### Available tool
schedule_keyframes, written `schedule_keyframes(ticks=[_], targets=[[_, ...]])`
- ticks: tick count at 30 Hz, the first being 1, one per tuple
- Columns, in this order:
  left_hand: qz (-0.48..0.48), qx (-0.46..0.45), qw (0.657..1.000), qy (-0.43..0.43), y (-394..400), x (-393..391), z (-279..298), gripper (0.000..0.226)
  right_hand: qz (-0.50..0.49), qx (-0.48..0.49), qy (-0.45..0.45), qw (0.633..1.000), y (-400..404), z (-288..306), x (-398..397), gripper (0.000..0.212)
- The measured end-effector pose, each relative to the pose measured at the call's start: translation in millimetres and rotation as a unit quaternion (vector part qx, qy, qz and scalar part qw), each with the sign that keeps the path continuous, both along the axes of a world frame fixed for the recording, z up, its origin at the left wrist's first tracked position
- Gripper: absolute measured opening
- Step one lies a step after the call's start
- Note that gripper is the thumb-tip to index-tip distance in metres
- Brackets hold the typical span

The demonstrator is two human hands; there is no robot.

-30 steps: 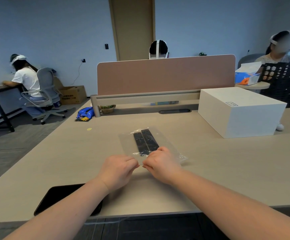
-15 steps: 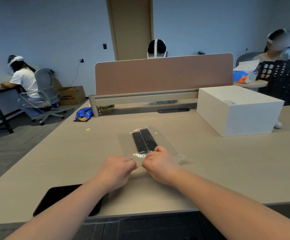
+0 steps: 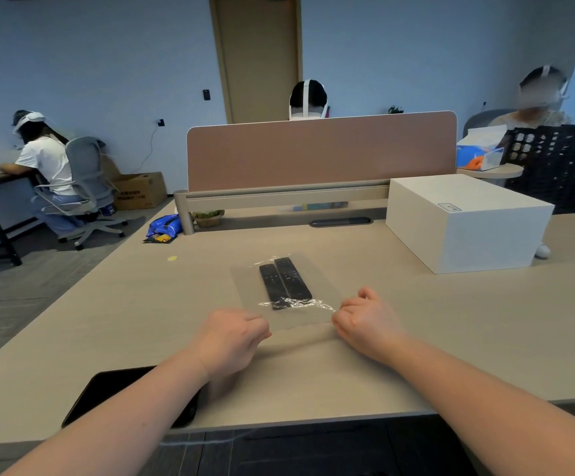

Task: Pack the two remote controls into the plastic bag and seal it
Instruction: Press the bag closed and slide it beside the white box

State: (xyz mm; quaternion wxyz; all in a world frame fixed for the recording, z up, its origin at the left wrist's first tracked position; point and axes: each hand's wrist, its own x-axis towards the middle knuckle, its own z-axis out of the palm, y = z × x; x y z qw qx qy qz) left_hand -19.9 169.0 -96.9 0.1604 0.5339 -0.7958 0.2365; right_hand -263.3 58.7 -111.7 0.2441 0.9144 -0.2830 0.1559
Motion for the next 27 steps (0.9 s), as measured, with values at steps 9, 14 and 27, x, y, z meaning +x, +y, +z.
schedule_keyframes(ticks=[9, 14, 27], targets=[[0.003, -0.003, 1.0, -0.01, 0, 2, 3, 0.033, -0.047, 0.066, 0.012, 0.997, -3, -4, -8, 0.036], [0.006, 0.003, 1.0, -0.026, 5, 1, 4, 0.032, -0.049, 0.064, 0.002, 0.997, -10, -11, -15, 0.03], [-0.017, 0.017, 0.997, -0.068, 3, -5, 5, 0.03, -0.073, 0.207, -0.024, 0.975, -8, -6, -21, 0.022]])
